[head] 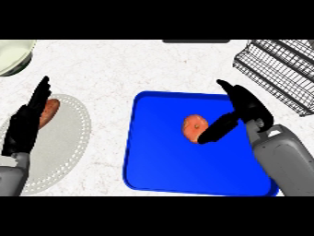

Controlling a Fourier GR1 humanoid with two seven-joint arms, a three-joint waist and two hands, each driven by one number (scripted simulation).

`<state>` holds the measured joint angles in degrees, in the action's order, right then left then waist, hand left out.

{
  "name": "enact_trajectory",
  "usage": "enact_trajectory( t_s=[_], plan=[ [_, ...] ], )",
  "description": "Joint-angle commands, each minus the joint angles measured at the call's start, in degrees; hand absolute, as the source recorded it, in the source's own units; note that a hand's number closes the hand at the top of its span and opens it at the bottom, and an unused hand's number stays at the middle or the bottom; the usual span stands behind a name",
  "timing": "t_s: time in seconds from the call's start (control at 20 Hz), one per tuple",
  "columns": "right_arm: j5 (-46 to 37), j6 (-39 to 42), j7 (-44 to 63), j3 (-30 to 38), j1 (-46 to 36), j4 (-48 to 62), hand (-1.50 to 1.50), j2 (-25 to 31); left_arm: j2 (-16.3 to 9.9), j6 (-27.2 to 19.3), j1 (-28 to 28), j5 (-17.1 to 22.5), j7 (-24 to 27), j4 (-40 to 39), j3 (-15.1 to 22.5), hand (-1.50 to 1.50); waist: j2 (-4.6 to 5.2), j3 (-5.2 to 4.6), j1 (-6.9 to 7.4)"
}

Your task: Pick the squash from the tray and place it in the tiered basket

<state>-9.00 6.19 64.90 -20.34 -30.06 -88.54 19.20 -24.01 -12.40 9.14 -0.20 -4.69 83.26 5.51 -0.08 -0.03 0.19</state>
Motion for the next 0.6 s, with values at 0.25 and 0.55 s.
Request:
enact_trajectory(
  t_s=[0.25,0.55],
  plan=[
    [-5.4,3.5,12.5,-4.8,1.1,-5.8,-1.50,-0.7,2.3,-0.2,-1.1,-1.7,2.6,-1.7,-0.9,0.00,-0.14,-0.03,-0.61],
    [-9.9,3.5,13.3,-6.5,-1.0,-3.1,-1.50,-4.4,2.4,0.9,0.1,-2.4,2.9,-3.8,-2.3,0.00,-0.01,-0.03,-0.31]
  ],
)
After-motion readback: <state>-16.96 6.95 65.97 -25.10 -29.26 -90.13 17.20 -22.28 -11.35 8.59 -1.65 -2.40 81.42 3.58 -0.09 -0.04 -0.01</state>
